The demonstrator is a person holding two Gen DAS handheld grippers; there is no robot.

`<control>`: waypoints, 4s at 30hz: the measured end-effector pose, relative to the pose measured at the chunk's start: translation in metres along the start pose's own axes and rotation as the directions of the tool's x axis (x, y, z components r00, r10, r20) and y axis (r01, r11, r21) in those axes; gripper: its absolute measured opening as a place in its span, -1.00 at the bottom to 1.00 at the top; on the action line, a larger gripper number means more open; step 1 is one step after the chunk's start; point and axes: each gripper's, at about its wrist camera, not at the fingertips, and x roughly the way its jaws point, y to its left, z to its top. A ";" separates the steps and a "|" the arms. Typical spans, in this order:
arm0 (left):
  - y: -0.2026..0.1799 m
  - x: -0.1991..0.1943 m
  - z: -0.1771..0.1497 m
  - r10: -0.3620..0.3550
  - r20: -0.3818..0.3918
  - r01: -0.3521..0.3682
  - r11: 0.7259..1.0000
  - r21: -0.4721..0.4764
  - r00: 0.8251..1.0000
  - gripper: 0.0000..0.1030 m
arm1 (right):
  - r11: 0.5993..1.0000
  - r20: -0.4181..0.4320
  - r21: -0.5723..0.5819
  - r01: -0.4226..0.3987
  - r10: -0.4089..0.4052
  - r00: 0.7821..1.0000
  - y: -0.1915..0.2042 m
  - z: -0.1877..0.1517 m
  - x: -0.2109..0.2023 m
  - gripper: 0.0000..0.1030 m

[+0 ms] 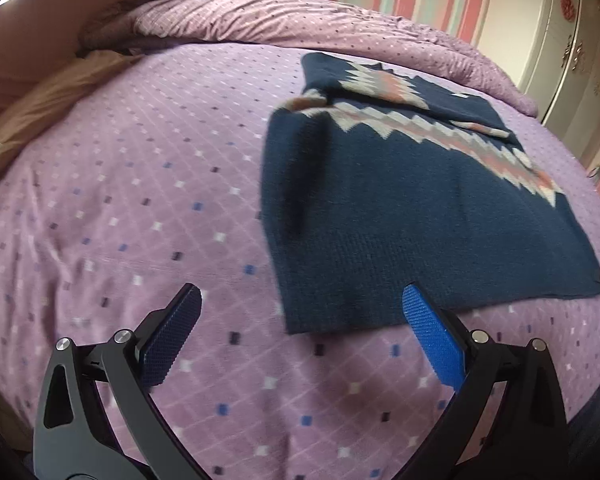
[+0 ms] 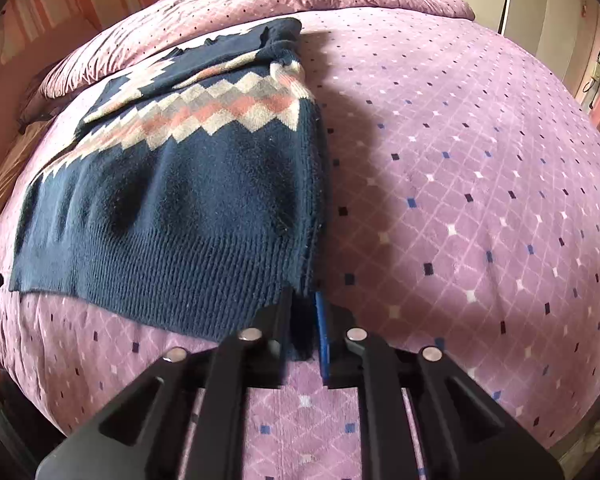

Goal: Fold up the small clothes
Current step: 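Close the right gripper on the folded sweater's edge while the left gripper grasps beside it, then lift the held sweater edge with both grippers and fold it over the other half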

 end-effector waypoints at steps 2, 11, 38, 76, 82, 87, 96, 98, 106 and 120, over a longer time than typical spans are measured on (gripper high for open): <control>0.000 0.010 -0.002 -0.023 -0.026 0.022 1.000 -0.020 0.999 0.94 | 1.000 0.014 0.003 0.004 -0.004 1.000 -0.001 0.000 -0.004 0.33; 0.000 0.038 -0.001 -0.087 -0.097 0.073 0.987 -0.141 0.991 0.72 | 0.999 0.008 0.027 -0.025 0.025 1.000 -0.002 0.003 0.001 0.34; -0.010 0.004 0.023 -0.085 -0.093 0.071 0.987 -0.144 0.992 -0.80 | 0.996 0.013 0.050 -0.073 0.072 0.997 0.000 0.000 0.002 -0.87; -0.004 0.038 0.003 -0.094 -0.102 0.084 0.992 -0.092 0.990 -0.43 | 0.976 0.004 0.156 -0.151 0.152 0.988 -0.008 -0.010 0.024 -0.80; -0.013 0.029 0.016 -0.063 -0.091 0.055 0.995 -0.080 0.994 -0.85 | 0.986 0.035 0.078 -0.150 0.147 0.988 0.011 -0.001 0.010 -0.86; -0.021 0.006 0.046 -0.065 -0.016 0.064 0.997 -0.050 0.998 -0.86 | 0.983 0.136 0.032 -0.180 0.174 0.975 0.018 0.024 -0.022 -0.87; -0.034 -0.011 0.149 -0.092 0.136 0.096 0.995 -0.022 0.987 -0.85 | 0.975 0.272 -0.006 -0.224 0.217 0.938 0.025 0.114 -0.052 -0.87; -0.034 -0.006 0.173 -0.085 0.156 0.090 0.996 -0.024 0.984 -0.85 | 0.975 0.304 0.000 -0.224 0.213 0.928 0.022 0.141 -0.054 -0.87; -0.045 0.043 0.272 -0.055 0.217 0.066 0.997 -0.044 0.975 -0.85 | 0.975 0.364 0.032 -0.221 0.194 0.911 0.022 0.244 -0.020 -0.87; -0.063 0.212 0.384 0.085 0.128 -0.076 0.995 -0.068 0.988 -0.85 | 0.982 0.286 0.090 -0.166 0.134 0.949 0.028 0.397 0.126 -0.87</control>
